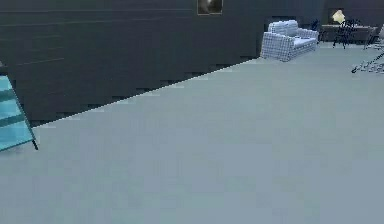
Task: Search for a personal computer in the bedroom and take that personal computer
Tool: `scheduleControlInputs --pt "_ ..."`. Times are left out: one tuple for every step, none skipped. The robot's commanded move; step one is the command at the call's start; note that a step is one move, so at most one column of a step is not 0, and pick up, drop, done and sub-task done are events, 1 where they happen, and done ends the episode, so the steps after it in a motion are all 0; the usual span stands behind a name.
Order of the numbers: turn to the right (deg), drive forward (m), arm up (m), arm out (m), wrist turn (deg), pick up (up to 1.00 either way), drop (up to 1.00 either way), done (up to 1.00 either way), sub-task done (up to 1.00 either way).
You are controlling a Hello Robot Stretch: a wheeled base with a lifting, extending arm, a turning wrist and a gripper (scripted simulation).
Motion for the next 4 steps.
scheduleControlInputs --pt "33.0 0.0 0.0 0.0 0.0 0.0 0.0 0.0 0.0" --pt "0.0 1.0 0.0 0.0 0.0 0.0 0.0 0.0 0.0" --pt "0.0 1.0 0.0 0.0 0.0 0.0 0.0 0.0 0.0" --pt "0.0 1.0 0.0 0.0 0.0 0.0 0.0 0.0 0.0"
